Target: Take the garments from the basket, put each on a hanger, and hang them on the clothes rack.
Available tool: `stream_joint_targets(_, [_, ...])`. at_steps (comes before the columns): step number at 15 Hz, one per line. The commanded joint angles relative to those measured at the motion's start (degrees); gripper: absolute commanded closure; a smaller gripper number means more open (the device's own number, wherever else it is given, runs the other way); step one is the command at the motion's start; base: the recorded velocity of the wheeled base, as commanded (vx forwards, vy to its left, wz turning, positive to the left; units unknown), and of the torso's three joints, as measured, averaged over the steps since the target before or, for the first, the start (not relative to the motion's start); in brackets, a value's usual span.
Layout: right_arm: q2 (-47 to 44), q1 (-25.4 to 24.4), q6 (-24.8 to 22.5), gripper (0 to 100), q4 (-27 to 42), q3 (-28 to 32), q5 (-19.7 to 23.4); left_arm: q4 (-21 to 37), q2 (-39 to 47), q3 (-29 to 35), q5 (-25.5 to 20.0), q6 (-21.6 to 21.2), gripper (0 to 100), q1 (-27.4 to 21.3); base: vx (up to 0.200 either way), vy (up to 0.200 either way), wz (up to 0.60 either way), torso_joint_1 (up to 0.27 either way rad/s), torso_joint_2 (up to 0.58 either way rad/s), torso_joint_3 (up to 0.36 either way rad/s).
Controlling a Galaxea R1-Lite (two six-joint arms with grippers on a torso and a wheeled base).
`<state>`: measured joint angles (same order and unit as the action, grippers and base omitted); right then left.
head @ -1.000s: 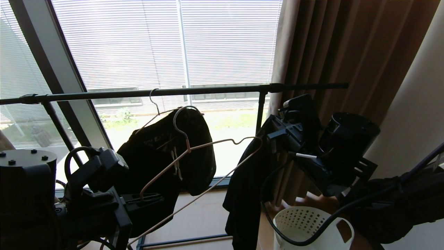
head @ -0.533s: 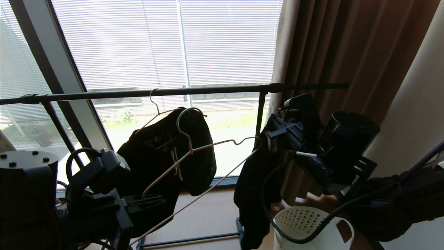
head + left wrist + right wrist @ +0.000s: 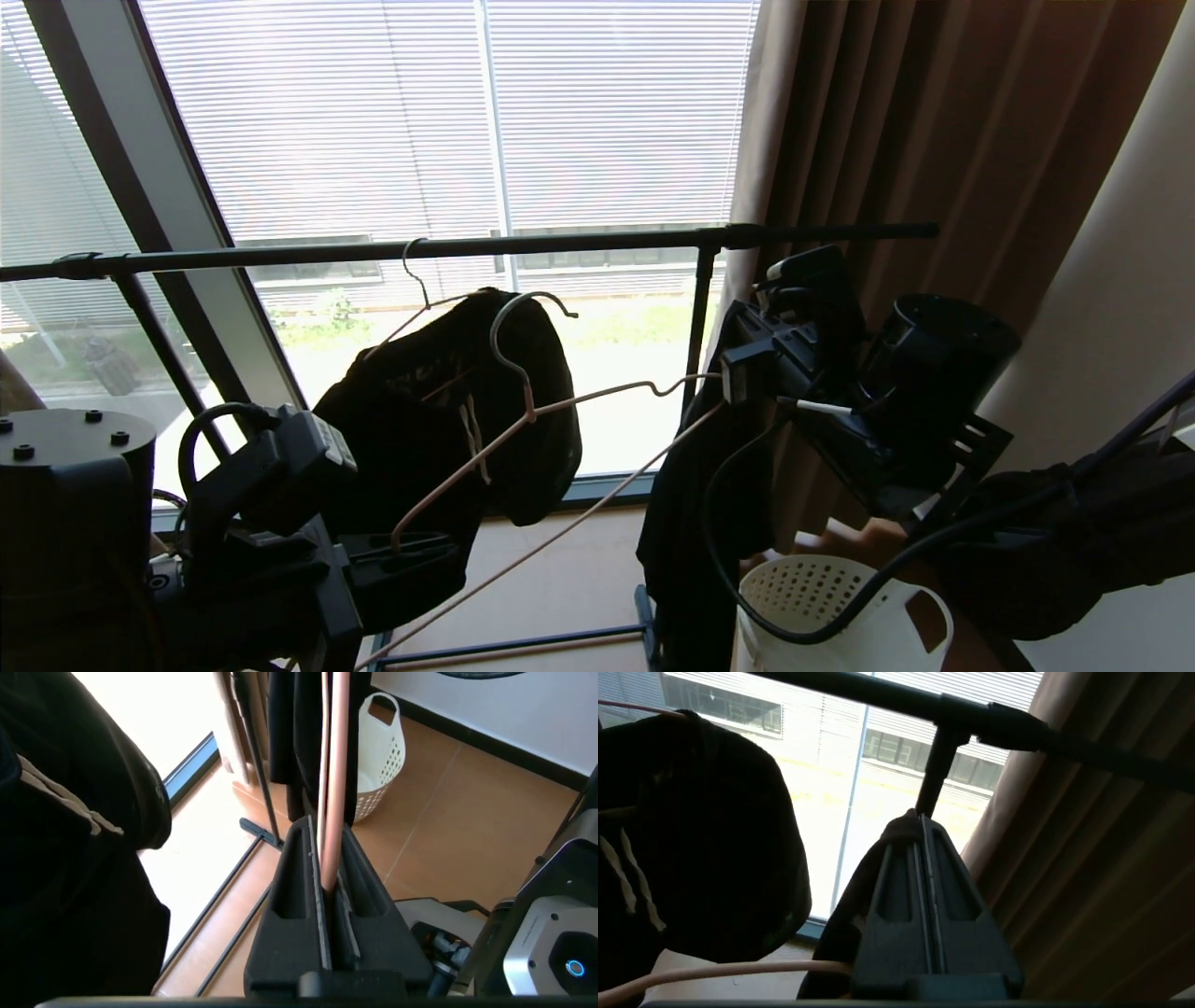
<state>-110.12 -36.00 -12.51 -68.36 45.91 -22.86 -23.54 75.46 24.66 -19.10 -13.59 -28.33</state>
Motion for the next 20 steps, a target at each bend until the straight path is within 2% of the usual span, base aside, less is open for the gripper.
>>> stream_joint_targets(1, [-0.1,0.0,0.0,100,0.0,-0.2,-0.1,-0.1,0.9,0.6,0.0,0.1,100,-0.1,0.000,0.000,0.00,0.000,0.00,0.000])
stream_joint_targets(11, [-0.1,-0.5,0.1,100,0.0,-0.7,0.0,-0.1,5.4,7.1,1.7,0.3,100,0.8,0.000,0.000,0.00,0.000,0.00,0.000])
stream_joint_targets(13, [0.0,-2.3,0.3,100,-0.1,-1.4,-0.2,-0.2,7.5,7.6,1.7,0.2,100,0.6,0.000,0.000,0.00,0.000,0.00,0.000])
stream_joint_targets(20, [0.4,-5.0,0.0,100,-3.7,-2.9,-0.3,-0.1,10.6,7.2,0.5,-0.4,100,-4.4,0.000,0.000,0.00,0.000,0.00,0.000])
